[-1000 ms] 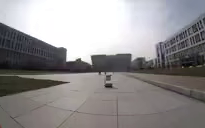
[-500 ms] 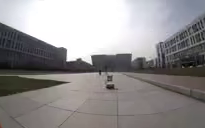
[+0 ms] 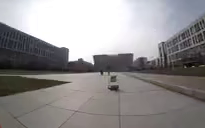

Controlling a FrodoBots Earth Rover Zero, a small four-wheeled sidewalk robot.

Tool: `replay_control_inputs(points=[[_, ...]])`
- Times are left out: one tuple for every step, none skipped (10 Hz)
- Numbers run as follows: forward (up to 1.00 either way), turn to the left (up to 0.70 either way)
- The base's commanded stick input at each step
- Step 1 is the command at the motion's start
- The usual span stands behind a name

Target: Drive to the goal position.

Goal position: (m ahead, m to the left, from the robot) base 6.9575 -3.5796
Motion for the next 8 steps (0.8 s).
replay_control_inputs(points=[[0.0, 0.0], [0.0, 0.0], [0.0, 0.0], [0.0, 0.0], [0.5, 0.0], [0.7, 0.0], [0.7, 0.0], [0.7, 0.0]])
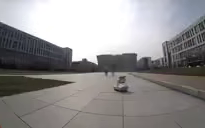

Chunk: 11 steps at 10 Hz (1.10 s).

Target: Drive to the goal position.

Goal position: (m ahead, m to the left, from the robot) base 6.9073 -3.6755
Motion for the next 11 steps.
replay_control_inputs(points=[[0.7, 0.32], [0.7, 0.35], [0.7, 0.35], [0.7, 0.35], [0.7, 0.35], [0.7, 0.35], [0.7, 0.35], [0.7, 0.35], [0.7, 0.35], [0.7, 0.35], [0.7, 0.35]])
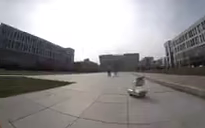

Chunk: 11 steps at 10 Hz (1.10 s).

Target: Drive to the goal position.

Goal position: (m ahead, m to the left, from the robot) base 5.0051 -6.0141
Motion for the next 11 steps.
replay_control_inputs(points=[[0.7, 0.35], [0.7, 0.25], [0.7, 0.01], [0.7, 0.0], [0.7, 0.0], [0.7, 0.0], [0.7, 0.0], [0.7, 0.0], [0.7, 0.0], [0.7, 0.0], [0.7, -0.23]])
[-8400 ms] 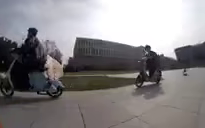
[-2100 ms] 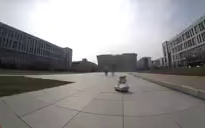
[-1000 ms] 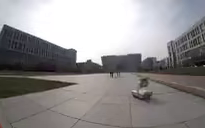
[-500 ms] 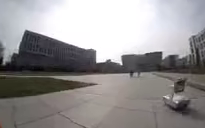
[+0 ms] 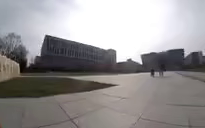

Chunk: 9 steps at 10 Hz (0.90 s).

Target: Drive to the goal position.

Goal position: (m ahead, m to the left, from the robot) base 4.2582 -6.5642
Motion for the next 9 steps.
replay_control_inputs(points=[[0.7, -0.35], [0.7, -0.35], [0.68, -0.34], [0.68, -0.34], [0.68, -0.34], [0.68, 0.0], [0.68, 0.0], [0.68, 0.0], [0.68, 0.0]])
